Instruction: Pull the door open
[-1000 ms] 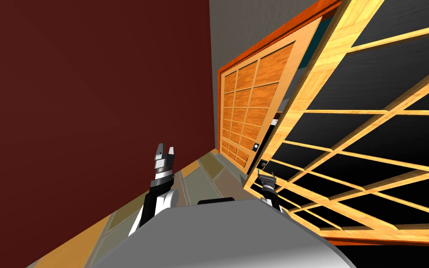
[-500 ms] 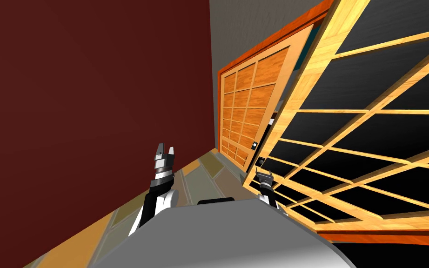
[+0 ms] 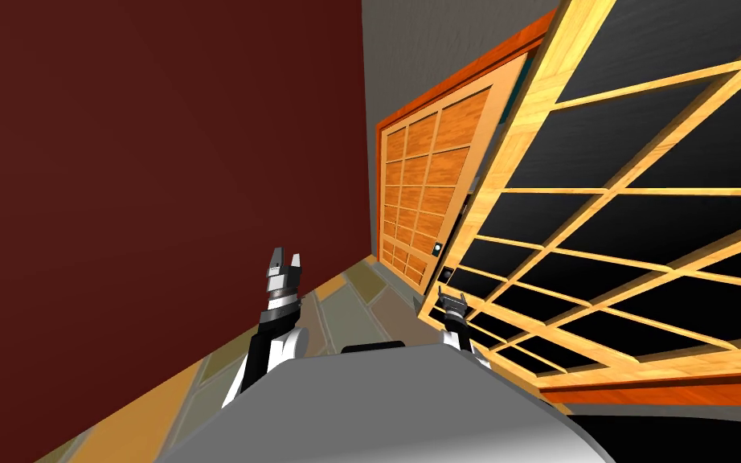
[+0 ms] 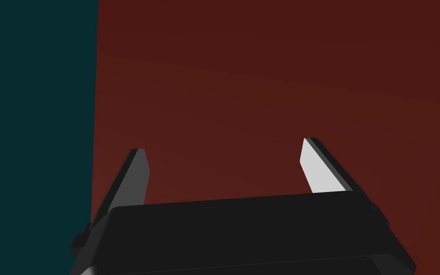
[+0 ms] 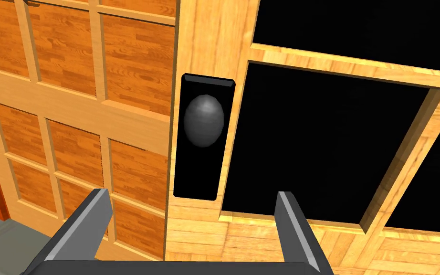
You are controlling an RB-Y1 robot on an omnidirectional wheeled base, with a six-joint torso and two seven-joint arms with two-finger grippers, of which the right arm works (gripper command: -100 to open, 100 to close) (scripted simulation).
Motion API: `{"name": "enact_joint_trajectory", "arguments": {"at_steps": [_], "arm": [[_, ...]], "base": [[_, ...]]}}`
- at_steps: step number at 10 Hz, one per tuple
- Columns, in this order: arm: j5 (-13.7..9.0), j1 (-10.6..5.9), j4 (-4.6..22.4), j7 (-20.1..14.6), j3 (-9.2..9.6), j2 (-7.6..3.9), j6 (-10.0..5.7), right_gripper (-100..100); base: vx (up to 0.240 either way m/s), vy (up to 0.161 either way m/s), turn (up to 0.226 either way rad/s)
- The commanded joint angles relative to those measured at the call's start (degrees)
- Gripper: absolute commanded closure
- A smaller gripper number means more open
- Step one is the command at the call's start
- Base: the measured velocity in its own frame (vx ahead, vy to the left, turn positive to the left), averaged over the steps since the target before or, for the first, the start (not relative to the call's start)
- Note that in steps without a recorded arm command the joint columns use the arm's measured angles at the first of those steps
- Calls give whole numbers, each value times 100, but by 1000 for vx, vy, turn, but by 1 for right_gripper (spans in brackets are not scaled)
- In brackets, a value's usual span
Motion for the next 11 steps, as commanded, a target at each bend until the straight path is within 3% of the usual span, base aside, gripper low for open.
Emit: {"name": "enact_joint_trajectory", "arguments": {"at_steps": [1,3,5,11], "arm": [[-58,-73,30,-208,23,11,31,-100],[-119,-145,57,-420,49,26,59,-100],[-97,-85,68,-428,50,-29,28,-100],[-82,39,165,-681,78,-224,-69,-100]], "base": [[-79,16,-7],[-72,10,-2],[36,-15,1],[196,-85,10]]}}
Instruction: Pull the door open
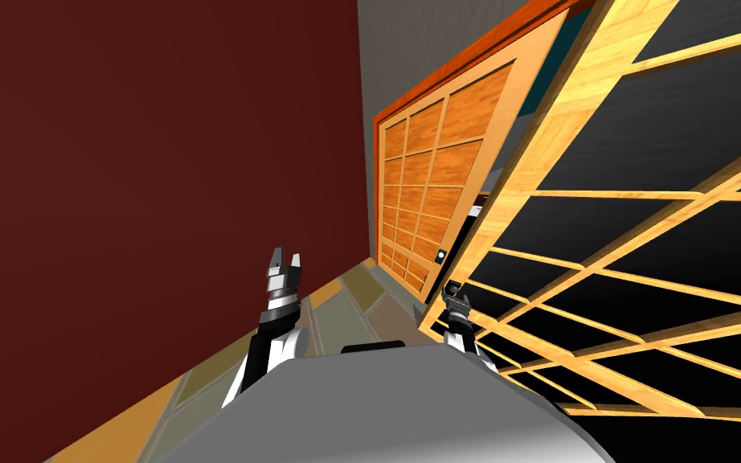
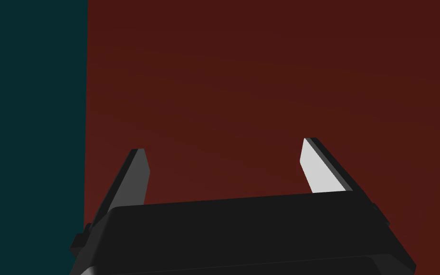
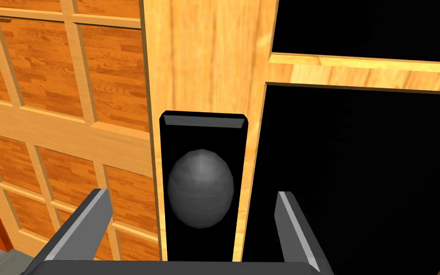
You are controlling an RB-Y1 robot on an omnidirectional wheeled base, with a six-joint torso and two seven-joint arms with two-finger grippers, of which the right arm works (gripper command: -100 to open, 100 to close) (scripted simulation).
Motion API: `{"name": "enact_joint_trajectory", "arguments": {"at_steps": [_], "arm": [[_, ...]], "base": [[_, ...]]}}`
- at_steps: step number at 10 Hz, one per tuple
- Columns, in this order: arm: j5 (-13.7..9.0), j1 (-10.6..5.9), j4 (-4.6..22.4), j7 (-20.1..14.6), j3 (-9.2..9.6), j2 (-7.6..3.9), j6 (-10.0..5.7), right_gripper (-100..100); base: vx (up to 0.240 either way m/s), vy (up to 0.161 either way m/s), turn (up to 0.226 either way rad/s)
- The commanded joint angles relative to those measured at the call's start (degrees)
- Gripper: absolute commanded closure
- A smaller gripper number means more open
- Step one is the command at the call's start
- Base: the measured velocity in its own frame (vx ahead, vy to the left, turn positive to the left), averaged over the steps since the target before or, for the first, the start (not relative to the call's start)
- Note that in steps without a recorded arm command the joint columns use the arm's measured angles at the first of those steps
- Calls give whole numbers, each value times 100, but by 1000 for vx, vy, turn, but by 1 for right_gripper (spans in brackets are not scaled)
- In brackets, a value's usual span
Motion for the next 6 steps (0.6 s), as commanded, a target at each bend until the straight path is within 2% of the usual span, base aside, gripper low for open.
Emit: {"name": "enact_joint_trajectory", "arguments": {"at_steps": [1,2,3,6], "arm": [[4,47,-10,-71,7,-47,-10,-100],[4,72,-95,-41,6,-9,24,-100],[4,72,-95,-41,6,-9,24,100],[4,72,-95,-41,6,-9,24,100]], "base": [[169,-111,12],[77,-49,9],[-12,6,-10],[-22,13,3]]}}
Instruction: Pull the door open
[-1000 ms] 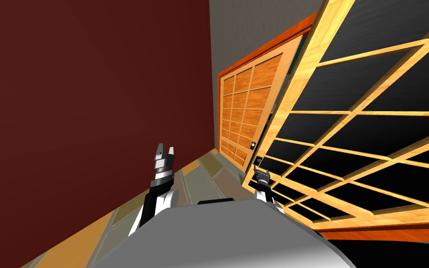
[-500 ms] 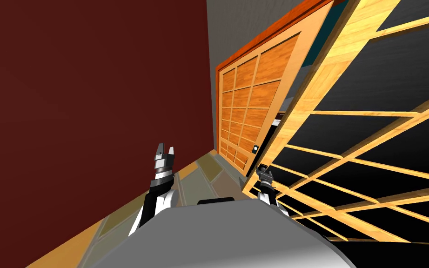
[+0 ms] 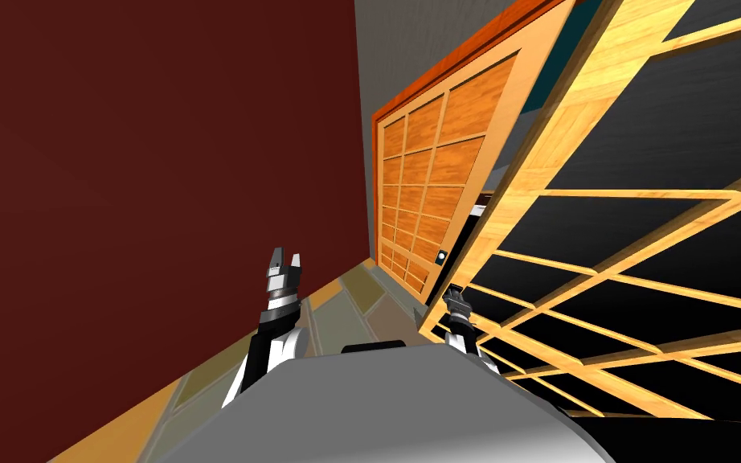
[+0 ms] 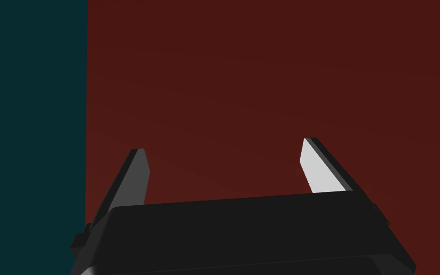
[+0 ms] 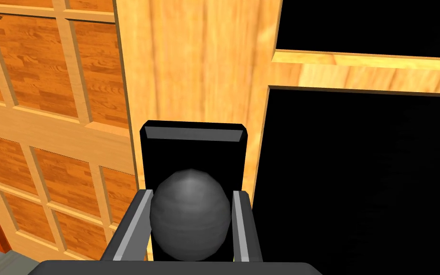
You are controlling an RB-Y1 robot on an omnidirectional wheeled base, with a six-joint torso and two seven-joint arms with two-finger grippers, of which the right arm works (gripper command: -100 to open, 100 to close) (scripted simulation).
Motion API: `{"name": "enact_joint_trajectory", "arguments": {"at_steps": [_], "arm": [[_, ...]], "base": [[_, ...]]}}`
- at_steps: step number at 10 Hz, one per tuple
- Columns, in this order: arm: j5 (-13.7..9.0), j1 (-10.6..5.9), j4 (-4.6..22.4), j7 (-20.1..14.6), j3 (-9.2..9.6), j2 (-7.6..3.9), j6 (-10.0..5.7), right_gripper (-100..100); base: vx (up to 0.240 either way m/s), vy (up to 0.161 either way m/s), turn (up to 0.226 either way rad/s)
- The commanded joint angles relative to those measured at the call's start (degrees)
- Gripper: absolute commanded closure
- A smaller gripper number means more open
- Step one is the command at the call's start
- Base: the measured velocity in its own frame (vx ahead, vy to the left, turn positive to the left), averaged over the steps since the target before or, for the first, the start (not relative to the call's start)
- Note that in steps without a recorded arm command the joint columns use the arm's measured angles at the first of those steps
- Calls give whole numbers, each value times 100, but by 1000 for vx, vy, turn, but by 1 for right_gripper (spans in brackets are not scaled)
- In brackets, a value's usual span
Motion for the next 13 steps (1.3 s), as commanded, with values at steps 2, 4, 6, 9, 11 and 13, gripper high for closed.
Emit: {"name": "enact_joint_trajectory", "arguments": {"at_steps": [2,4,6,9,11,13], "arm": [[-3,-4,-9,-3,-3,-1,-18,100],[80,8,-15,-101,101,-4,1,100],[175,13,-38,-221,219,-16,-1,100],[336,21,-76,-424,420,-35,-5,100],[446,26,-103,-562,557,-48,-8,100],[457,-26,-8,-578,570,-82,-35,100]], "base": [[0,0,0],[-140,-3,60],[-209,0,66],[-219,15,61],[-234,-11,80],[-179,21,39]]}}
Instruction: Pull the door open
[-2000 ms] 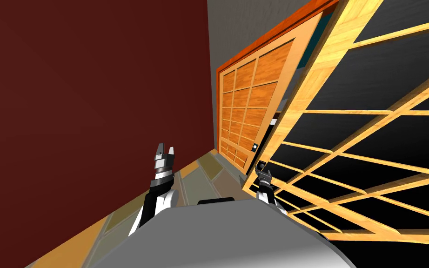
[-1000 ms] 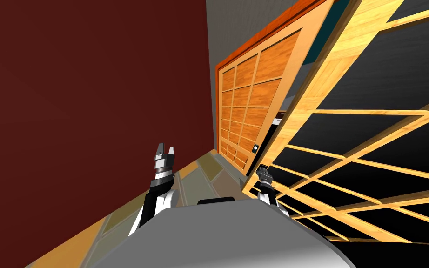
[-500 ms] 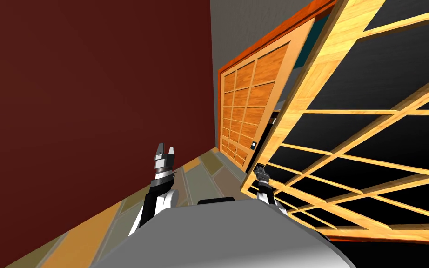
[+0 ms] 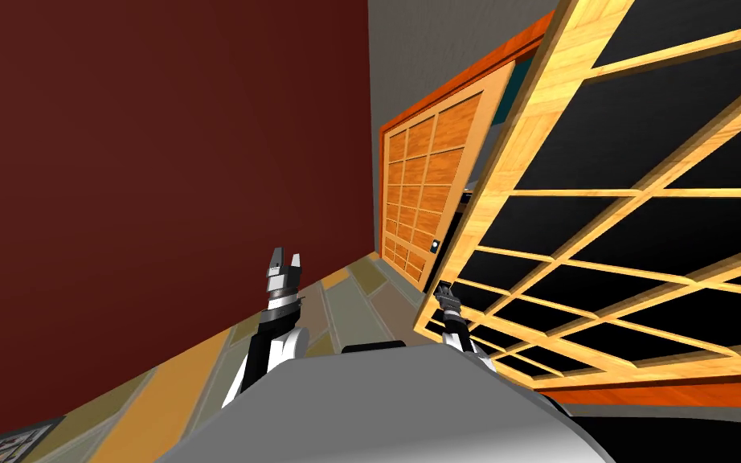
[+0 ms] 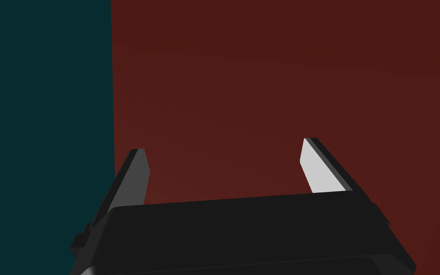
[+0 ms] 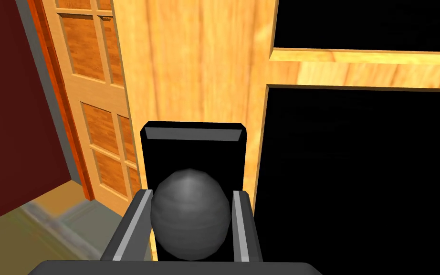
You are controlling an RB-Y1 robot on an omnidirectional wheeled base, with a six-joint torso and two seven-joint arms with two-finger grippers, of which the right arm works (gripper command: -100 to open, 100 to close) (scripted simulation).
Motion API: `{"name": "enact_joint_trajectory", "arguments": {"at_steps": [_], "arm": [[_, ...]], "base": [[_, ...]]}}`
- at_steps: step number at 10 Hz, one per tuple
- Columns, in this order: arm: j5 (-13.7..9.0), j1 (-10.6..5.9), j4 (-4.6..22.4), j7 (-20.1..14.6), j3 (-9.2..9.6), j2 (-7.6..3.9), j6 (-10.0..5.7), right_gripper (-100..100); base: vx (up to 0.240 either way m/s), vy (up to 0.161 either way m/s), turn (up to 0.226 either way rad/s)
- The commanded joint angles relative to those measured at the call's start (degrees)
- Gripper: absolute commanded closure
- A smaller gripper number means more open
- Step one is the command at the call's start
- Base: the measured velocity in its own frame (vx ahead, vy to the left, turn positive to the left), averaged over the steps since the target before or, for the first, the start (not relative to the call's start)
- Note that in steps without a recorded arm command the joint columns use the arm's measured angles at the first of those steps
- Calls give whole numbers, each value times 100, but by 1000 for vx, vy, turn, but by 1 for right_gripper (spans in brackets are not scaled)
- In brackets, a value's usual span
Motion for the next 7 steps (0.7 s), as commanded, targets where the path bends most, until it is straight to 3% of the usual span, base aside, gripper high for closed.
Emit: {"name": "enact_joint_trajectory", "arguments": {"at_steps": [1,7], "arm": [[69,15,-16,-79,77,-20,-23,100],[393,85,-92,-449,440,-111,-131,100]], "base": [[-149,-10,50],[-226,-5,61]]}}
